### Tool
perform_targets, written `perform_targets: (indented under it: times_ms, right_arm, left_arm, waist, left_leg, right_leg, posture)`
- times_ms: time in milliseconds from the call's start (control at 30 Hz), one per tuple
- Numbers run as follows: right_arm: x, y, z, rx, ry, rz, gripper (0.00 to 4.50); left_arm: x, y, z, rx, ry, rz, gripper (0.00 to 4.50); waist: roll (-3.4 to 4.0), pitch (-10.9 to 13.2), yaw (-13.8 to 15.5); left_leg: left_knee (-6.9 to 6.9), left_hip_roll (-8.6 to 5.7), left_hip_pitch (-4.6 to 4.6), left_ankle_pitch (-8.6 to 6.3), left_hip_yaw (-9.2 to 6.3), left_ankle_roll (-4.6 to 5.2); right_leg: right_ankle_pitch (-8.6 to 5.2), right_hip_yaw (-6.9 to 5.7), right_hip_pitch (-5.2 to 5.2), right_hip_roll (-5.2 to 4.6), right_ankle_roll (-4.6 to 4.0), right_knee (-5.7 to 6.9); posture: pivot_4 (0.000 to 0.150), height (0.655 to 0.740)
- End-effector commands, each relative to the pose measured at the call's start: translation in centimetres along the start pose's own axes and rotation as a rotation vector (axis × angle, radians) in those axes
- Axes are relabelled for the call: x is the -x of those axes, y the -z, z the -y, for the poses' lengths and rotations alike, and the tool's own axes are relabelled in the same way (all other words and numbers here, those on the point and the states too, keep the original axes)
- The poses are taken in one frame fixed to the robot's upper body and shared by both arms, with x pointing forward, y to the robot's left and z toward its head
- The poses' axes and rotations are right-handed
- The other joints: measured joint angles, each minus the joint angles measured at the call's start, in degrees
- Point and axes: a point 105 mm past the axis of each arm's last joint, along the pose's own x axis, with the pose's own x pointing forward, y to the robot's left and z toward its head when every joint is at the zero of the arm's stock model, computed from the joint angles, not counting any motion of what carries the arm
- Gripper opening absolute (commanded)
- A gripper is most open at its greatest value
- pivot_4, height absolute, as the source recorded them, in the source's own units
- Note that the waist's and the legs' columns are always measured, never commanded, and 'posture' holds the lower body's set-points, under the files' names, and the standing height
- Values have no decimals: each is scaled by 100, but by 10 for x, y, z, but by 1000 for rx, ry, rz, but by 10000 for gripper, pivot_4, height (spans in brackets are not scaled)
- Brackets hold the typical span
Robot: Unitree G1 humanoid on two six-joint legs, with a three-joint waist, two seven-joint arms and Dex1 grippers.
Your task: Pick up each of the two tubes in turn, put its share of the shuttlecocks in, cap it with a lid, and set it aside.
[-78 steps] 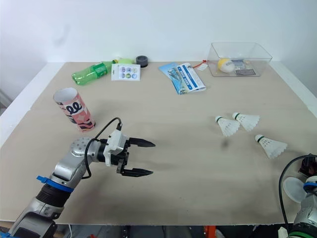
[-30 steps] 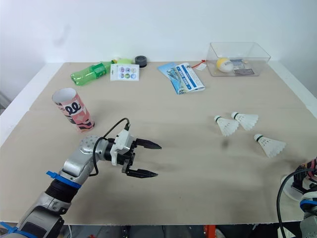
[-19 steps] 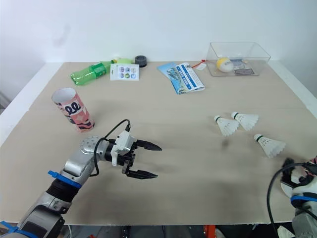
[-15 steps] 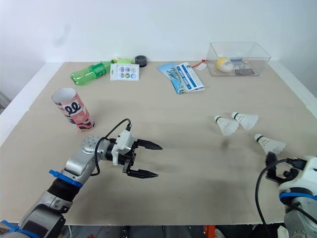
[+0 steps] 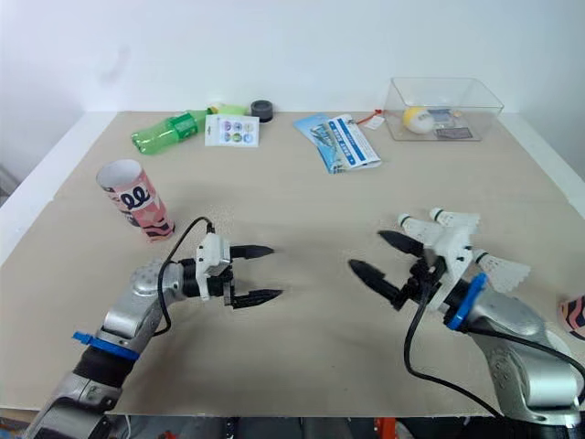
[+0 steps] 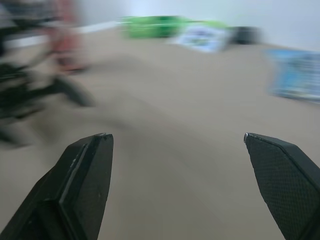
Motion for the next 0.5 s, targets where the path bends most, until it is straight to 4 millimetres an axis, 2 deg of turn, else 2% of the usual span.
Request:
perform_targets:
  times_ms: [33,167,300,400,500]
  right_arm:
    - [-18,-5,-12,49,-190,26,44885]
    - [-52,-1,-22,80,-405,35,44885]
    - [-80,1,-25,104,-520,36,44885]
    - [-98,-1,-26,131,-585,46,44885]
    - [-113,-10,-27,125,-596,83,44885]
  left_arm:
    - [6,-12,-6,-32,-119,25,45000]
    - [19,-11,-14,-31,-298,29,45000]
    - [31,-15,-22,-18,-481,56,45000]
    - [52,-11,-25,8,-685,51,45000]
    - [82,-10,-24,20,-934,43,45000]
  waist:
    - [-7,4,-10]
    - [-24,15,-47]
    - [-31,19,-55]
    - [-33,21,-46]
    - [-37,23,-74]
  left_leg:
    - [0,-1,-1,0,0,0]
    - [1,9,14,1,7,0]
    - [3,13,14,5,0,-3]
    - [3,13,9,5,-1,-7]
    - [2,15,8,-2,5,-17]
  right_leg:
    - [0,0,0,-1,0,0]
    - [11,-1,3,3,-15,1]
    - [20,-1,4,12,-16,2]
    - [31,-2,3,11,10,1]
    - [26,3,0,8,13,1]
  posture:
    - [1500,7400]
    - [1500,7400]
    - [1500,7400]
    - [1500,7400]
    - [1500,7400]
